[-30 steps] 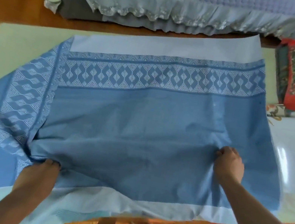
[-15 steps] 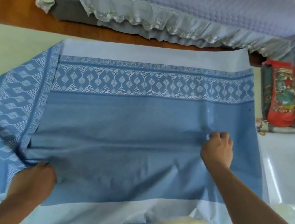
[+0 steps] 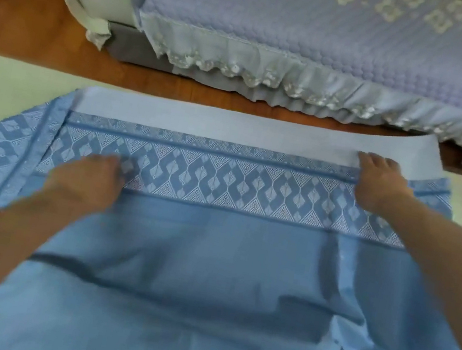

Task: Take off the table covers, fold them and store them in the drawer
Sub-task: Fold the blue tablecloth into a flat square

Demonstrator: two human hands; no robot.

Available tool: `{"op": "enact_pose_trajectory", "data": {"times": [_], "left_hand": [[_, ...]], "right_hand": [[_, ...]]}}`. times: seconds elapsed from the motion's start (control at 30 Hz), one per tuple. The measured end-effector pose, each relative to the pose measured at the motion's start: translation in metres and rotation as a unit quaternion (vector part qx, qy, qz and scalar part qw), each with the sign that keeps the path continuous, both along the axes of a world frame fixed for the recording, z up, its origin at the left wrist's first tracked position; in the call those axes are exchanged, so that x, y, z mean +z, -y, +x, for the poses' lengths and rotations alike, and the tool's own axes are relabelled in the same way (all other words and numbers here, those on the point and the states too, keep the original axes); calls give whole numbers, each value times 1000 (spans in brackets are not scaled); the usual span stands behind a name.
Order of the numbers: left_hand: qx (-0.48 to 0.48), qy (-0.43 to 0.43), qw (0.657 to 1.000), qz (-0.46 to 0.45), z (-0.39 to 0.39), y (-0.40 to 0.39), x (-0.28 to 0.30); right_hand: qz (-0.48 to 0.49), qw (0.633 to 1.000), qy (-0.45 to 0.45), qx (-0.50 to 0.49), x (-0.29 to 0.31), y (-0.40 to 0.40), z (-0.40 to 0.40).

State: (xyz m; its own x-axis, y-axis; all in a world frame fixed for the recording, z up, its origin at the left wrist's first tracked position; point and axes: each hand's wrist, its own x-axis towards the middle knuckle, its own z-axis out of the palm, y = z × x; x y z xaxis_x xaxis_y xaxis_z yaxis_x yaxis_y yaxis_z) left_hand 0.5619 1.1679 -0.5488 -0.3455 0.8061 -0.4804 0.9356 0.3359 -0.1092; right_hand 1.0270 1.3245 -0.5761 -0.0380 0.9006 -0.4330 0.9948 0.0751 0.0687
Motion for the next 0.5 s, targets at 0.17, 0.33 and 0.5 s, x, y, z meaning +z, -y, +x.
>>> {"op": "enact_pose_trajectory", "data": {"times": [0.17,0.33,0.5], "left_hand": [[-91,55,993,45,0,-90,-27],[-89,20,996,4,6,-112,-31],[-157,-77,984,12,13,-108,-22]], "right_hand": [[3,994,80,72,1,-10,33],[12,987,137,85,14,-20,55],[35,988,131,72,23,-11,63]]}}
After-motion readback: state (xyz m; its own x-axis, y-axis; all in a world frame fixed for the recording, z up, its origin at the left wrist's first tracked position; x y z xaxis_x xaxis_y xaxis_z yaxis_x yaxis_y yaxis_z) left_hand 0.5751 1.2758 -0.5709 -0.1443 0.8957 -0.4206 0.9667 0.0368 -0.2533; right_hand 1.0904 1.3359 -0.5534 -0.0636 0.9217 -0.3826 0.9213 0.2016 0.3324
